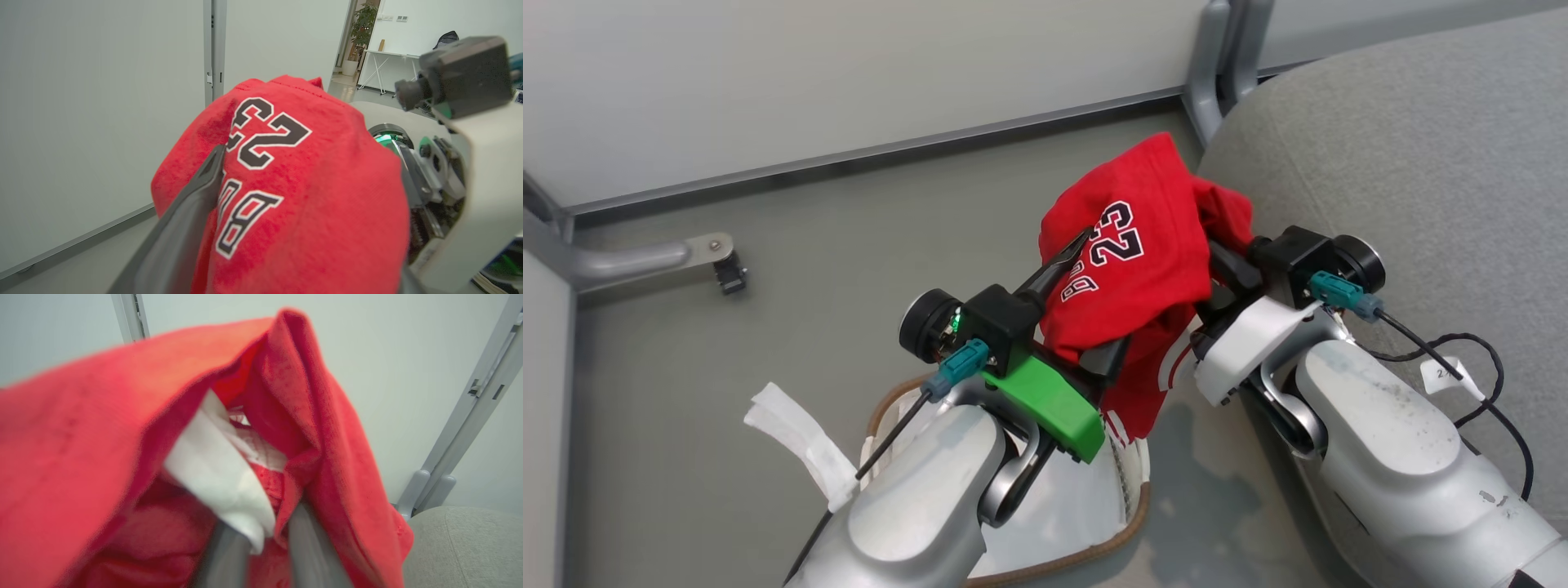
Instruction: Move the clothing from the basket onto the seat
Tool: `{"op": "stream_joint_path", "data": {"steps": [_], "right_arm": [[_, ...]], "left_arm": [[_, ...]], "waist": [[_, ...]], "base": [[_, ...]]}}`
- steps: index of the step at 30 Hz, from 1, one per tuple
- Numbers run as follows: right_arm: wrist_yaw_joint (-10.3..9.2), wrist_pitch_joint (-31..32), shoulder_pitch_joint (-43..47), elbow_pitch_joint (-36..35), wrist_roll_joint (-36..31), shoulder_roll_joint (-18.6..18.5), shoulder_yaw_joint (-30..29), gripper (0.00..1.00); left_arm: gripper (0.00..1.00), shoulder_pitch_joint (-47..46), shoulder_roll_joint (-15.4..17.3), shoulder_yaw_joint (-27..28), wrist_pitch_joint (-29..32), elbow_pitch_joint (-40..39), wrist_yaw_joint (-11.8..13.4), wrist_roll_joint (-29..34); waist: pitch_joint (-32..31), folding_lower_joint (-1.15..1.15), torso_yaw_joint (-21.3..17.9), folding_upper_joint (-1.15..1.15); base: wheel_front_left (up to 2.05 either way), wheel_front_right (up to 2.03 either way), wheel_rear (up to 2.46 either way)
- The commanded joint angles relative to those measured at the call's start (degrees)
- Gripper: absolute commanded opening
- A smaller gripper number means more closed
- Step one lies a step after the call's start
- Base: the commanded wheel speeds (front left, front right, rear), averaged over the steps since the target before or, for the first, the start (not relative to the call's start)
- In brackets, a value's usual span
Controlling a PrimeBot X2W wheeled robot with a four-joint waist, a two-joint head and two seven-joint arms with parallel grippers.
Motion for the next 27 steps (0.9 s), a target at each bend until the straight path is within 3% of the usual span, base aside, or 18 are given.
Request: {"op": "stream_joint_path", "data": {"steps": [1,20,27], "right_arm": [[-0.04,-0.1,0.8,-0.5,-0.5,0.1,-0.6,0.00],[-0.04,-0.1,3.3,-2.4,-1.5,1.0,-5.6,0.00],[-0.04,-0.1,4.7,-3.3,-2.7,0.0,-9.6,0.00]], "left_arm": [[1.00,-0.7,0.1,0.1,0.0,0.4,-0.1,0.4],[1.00,-0.2,0.2,-0.2,0.0,3.3,-1.5,1.1],[1.00,-2.1,0.3,-3.3,0.0,3.4,-2.1,-0.7]], "waist": [[0.9,0.00,-4.4,0.00],[1.2,0.00,-23.4,0.00],[2.2,0.00,-24.2,0.00]], "base": [[0.00,0.00,0.00],[0.00,0.00,0.00],[0.00,0.00,0.00]]}}
